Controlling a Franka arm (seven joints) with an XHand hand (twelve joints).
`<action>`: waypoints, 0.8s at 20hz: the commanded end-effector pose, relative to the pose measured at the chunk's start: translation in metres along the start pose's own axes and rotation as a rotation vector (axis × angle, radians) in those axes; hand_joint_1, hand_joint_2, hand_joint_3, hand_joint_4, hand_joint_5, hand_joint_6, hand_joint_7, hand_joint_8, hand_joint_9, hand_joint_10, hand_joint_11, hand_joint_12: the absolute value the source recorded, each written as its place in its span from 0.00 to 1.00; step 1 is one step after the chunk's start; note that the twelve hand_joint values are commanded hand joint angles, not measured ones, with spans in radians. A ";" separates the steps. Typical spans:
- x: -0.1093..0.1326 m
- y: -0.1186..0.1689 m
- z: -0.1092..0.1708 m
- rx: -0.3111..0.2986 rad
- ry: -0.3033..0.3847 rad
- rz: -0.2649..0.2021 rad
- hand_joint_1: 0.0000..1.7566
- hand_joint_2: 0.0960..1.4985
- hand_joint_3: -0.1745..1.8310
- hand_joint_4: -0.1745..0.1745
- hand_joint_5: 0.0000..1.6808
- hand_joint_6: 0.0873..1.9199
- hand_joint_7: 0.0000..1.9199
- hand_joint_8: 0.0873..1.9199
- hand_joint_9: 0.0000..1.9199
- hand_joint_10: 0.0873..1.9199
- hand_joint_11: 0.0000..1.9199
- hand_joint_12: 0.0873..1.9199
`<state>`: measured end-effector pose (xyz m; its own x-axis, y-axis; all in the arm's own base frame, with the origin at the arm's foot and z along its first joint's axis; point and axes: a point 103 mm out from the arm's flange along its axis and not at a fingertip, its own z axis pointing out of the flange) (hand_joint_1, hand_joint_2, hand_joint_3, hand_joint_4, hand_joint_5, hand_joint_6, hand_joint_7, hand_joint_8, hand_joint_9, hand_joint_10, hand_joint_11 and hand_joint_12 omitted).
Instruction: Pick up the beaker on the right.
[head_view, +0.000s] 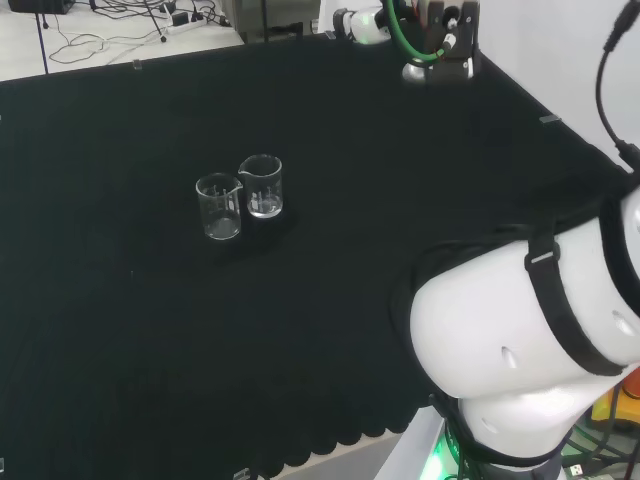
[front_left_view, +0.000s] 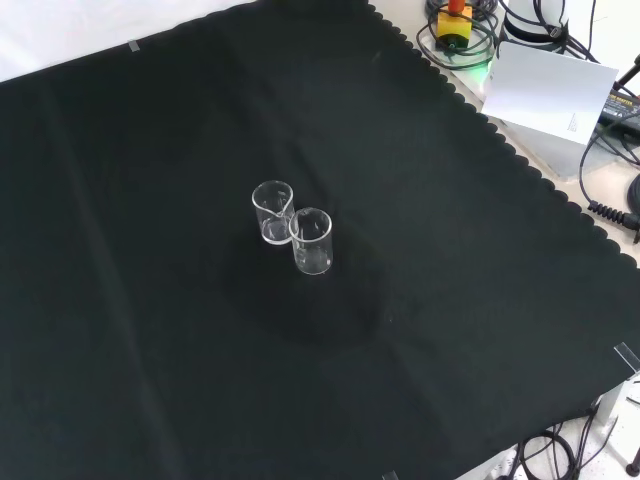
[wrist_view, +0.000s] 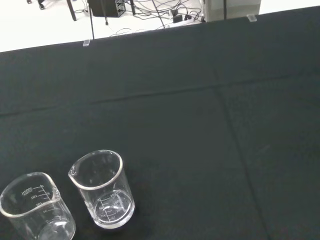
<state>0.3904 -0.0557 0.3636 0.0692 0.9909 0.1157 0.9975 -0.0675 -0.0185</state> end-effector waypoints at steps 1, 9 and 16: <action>-0.023 0.042 0.049 0.040 0.063 -0.022 0.22 0.75 0.21 0.49 0.23 0.00 0.08 0.25 0.16 0.32 0.02 0.71; -0.033 0.064 0.092 0.087 0.105 -0.042 0.25 0.70 0.21 0.50 0.21 0.00 0.07 0.25 0.16 0.32 0.02 0.71; -0.040 0.074 0.144 0.173 0.128 -0.084 0.36 0.61 0.21 0.50 0.21 0.00 0.08 0.26 0.17 0.32 0.02 0.71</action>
<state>0.4420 -0.0777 0.2486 0.0292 0.9753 0.2188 0.9881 0.0049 -0.1536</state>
